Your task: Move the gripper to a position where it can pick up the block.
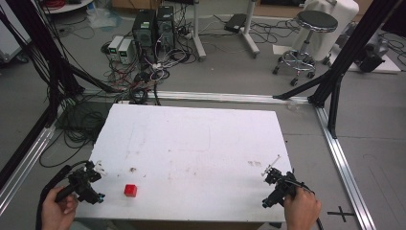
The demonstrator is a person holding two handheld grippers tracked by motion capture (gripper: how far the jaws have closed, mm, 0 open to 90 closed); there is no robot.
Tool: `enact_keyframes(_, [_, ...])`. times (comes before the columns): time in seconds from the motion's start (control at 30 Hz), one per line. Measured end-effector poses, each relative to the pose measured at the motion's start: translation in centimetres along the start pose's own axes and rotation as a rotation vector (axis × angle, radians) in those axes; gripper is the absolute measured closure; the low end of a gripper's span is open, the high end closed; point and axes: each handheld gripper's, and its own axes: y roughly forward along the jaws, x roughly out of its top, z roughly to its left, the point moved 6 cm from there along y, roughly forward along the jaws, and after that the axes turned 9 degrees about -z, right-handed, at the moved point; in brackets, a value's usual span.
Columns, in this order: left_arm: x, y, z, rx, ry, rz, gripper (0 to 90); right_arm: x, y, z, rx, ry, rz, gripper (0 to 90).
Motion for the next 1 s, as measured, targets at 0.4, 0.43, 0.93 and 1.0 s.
enact_keyframes(0.4, [0.2, -0.1, -0.4, -0.018, 0.019, -0.016, 22.1, 0.0, 0.1, 0.0, 0.004, -0.009, 0.002, 2.8])
enact_keyframes(0.43, [0.2, -0.2, -0.3, -0.024, 0.028, -0.014, 22.2, 0.0, 0.0, 0.1, 0.001, -0.009, 0.011, 2.9])
enact_keyframes(0.93, [1.0, -0.5, -0.3, -0.073, 0.174, -0.018, 22.1, -0.1, 0.1, 0.1, 0.006, -0.003, -0.002, 2.9])
enact_keyframes(1.0, [1.1, -0.5, -0.4, -0.086, 0.199, -0.012, 22.2, -0.2, 0.0, 0.0, 0.008, -0.004, 0.0, 2.9])
